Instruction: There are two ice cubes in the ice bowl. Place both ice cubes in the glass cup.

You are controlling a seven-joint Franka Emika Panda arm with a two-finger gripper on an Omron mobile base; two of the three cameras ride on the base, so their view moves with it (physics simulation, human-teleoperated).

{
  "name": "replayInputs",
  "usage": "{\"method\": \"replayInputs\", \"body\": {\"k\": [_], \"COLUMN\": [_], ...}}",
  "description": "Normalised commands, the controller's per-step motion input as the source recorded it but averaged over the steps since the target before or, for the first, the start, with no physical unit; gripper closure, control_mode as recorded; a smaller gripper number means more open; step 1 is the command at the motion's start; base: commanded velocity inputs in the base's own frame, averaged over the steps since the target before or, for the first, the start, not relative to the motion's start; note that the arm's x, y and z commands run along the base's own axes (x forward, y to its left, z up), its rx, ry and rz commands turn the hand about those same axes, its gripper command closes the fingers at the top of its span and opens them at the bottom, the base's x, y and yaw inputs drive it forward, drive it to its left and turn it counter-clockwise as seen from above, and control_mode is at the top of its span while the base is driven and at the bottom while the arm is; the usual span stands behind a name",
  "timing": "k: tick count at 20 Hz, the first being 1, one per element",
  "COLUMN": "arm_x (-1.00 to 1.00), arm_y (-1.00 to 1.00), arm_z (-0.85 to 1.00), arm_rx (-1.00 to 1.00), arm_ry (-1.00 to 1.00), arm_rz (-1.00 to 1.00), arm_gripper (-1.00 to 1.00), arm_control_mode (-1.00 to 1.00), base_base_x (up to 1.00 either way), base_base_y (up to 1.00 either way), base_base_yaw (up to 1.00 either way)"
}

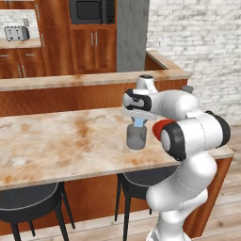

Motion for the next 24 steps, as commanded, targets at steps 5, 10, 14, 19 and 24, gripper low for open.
{"method": "replayInputs", "body": {"k": [5,10,14,19,24], "arm_x": [0.19,0.03,0.0,0.05,0.11], "arm_y": [0.0,0.0,0.01,0.01,0.04], "arm_z": [-0.11,-0.19,-0.16,-0.09,-0.09], "arm_rx": [-0.02,-0.01,-0.01,-0.02,-0.03], "arm_ry": [0.0,0.0,0.0,0.0,0.0], "arm_rz": [0.0,0.0,0.0,0.0,0.0], "arm_gripper": [1.0,1.0,1.0,1.0,1.0], "arm_control_mode": [-1.0,-1.0,-1.0,-1.0,-1.0], "base_base_x": [0.0,0.0,0.0,0.0,0.0], "base_base_y": [0.0,0.0,0.0,0.0,0.0], "base_base_yaw": [0.0,0.0,0.0,0.0,0.0]}}
